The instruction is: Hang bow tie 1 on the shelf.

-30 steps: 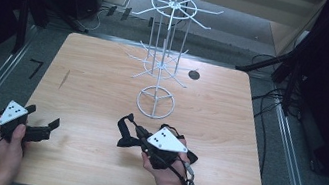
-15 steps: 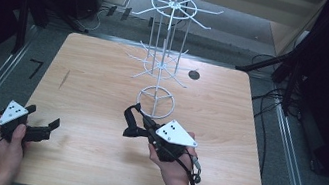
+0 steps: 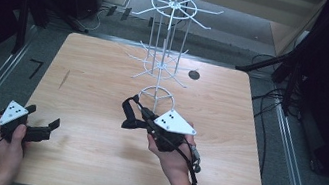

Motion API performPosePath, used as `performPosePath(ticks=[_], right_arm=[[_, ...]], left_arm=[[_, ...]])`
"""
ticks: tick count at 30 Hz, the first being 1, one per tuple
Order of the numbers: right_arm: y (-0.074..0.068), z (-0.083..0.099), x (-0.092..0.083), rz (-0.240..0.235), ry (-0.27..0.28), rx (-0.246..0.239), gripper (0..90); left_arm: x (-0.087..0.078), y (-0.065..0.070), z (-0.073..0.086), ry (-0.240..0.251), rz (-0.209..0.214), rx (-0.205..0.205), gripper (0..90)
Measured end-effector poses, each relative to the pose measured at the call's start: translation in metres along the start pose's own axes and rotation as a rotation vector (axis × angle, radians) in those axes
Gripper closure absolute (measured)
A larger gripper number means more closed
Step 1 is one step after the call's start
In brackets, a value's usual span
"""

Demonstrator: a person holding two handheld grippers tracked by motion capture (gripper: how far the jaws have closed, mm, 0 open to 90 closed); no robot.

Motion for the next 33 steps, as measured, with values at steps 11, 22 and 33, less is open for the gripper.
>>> performPosePath(ticks=[11, 22, 33], right_arm=[[0.002, 0.004, 0.001, -0.015, -0.010, 0.047, 88.8], [0.011, 0.001, -0.013, 0.014, 0.037, 0.065, 88.8], [0.016, -0.005, -0.024, 0.036, 0.084, 0.066, 88.8]], left_arm=[[0.000, 0.000, 0.000, 0.004, -0.005, -0.001, 0.0], [0.000, 0.000, 0.000, 0.002, -0.006, -0.001, 0.0], [-0.001, -0.001, 0.000, 0.002, -0.003, -0.001, 0.0]])
Point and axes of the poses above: each handheld gripper's, and its own axes: x roughly forward along the jaws, z roughly out of its underside, y roughly to its right, the point moved 1 cm from there along x, roughly forward along the jaws, and after that the axes turned 7 degrees about z, right-handed, at the moved point
